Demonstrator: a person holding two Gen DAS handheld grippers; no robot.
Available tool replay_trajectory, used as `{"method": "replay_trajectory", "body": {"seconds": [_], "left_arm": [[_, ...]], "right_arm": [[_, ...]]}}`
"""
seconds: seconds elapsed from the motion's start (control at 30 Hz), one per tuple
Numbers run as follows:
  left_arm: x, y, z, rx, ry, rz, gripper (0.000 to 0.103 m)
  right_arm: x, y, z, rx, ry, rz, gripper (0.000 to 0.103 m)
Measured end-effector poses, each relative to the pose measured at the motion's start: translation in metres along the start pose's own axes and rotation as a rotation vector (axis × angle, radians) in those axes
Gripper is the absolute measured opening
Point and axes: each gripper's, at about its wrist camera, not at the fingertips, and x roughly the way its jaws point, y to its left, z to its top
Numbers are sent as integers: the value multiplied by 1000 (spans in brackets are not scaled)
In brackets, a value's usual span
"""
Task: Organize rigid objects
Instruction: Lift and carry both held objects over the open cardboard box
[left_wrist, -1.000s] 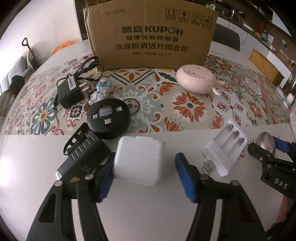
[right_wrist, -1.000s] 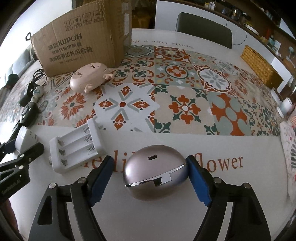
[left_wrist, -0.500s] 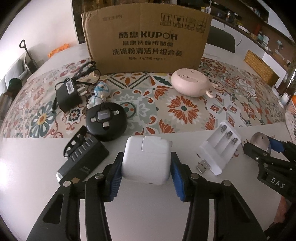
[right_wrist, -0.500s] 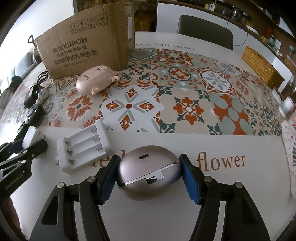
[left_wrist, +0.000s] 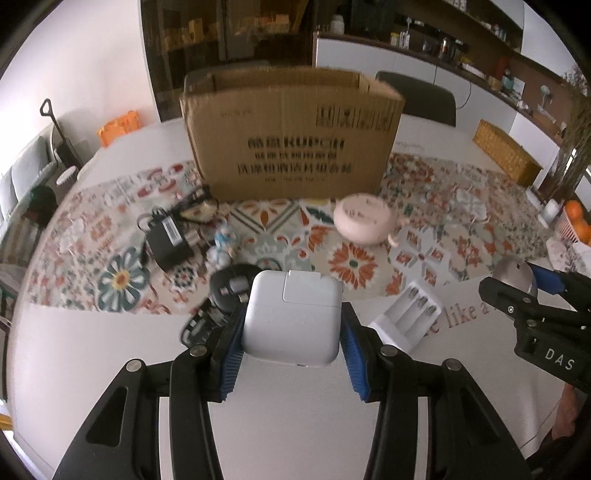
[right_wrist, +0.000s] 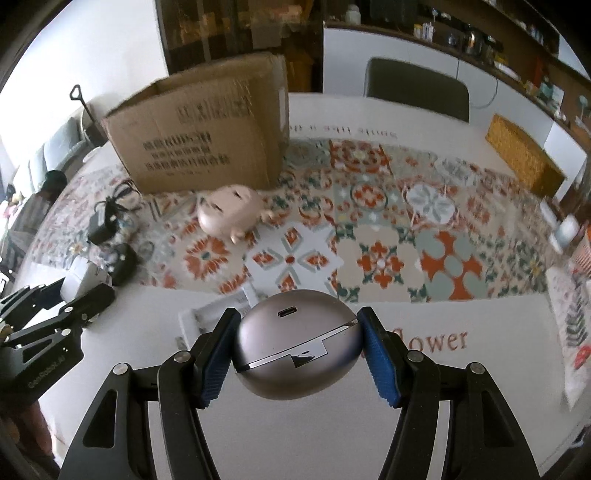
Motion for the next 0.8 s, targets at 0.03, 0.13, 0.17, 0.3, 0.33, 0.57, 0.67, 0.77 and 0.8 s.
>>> {"method": "replay_trajectory", "body": {"seconds": [0.03,0.13,0.17,0.3,0.33,0.57,0.67,0.77,0.8], "left_arm": [[-5,2,4,-3,-3,-6,48],[-17,10,12,-24,-7,-23,48],[-23,13,15,-27,-17,-22,48],[-42,21,27,-2,-48,0,48],[-45,23,30,1,-52,0,48],[-70,32,56,35,-107,-20,48],[-77,40,71,37,-137,-29,48],[-81,47,84,37,-175,-48,48],[-82,49,89,39,-185,-48,48]], "right_arm": [[-4,3,3,-7,-6,1,64],[-19,13,14,-25,-33,11,64],[-26,18,19,-32,-45,16,64],[-45,34,34,-50,-83,32,64],[-51,39,37,-55,-97,38,64],[-78,64,61,-75,-160,43,64],[-85,70,74,-61,-175,43,64],[-88,74,86,-41,-191,29,64],[-89,74,90,-31,-200,33,64]]}}
